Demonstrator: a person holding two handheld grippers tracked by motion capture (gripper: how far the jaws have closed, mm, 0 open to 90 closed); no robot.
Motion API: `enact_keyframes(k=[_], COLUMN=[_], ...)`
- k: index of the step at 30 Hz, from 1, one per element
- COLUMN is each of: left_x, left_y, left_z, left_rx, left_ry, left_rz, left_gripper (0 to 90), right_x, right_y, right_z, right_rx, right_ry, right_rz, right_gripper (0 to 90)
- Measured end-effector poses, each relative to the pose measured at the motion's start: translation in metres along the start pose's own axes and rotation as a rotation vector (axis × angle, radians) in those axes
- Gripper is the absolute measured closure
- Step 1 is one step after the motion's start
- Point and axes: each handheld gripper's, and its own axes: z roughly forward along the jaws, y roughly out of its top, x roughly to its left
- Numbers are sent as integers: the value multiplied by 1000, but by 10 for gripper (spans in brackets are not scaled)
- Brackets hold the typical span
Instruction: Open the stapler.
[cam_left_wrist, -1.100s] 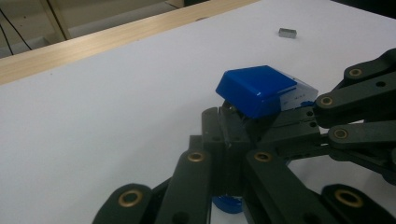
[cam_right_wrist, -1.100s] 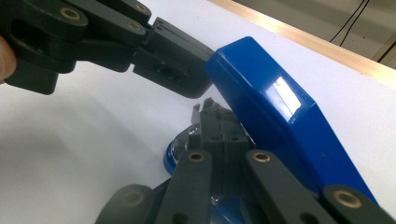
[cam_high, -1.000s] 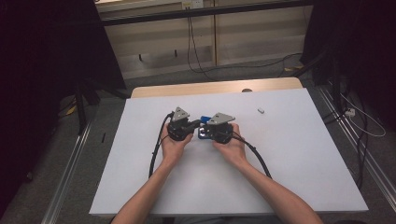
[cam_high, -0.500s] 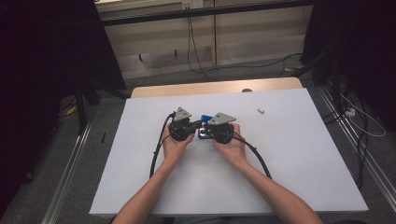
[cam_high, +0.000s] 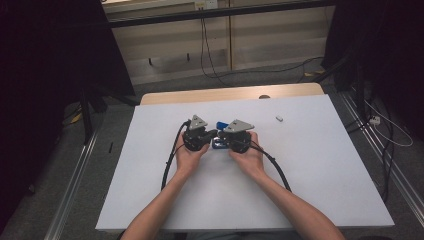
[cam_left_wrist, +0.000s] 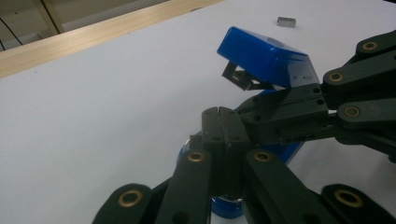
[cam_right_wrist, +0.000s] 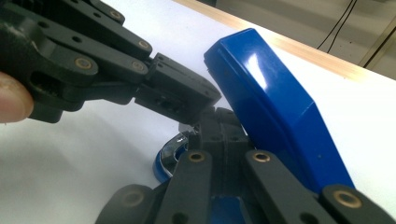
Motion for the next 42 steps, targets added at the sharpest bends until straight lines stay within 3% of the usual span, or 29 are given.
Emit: enact_keyframes(k=[23,25,42], left_x=[-1,-3,-4], left_y=[-7,-7,-8], left_z=[5,5,6], left_rx=[13,10,6], left_ry=[14,31,34], left_rz=[16,20,33], left_gripper=[900,900,900], right_x=[3,4,1], right_y=[1,2,6], right_z=[2,2,-6], right_rx=[-12,-10,-26], right_ry=[-9,-25,-75], right_rz=[14,22,38], right_gripper=[900,900,900])
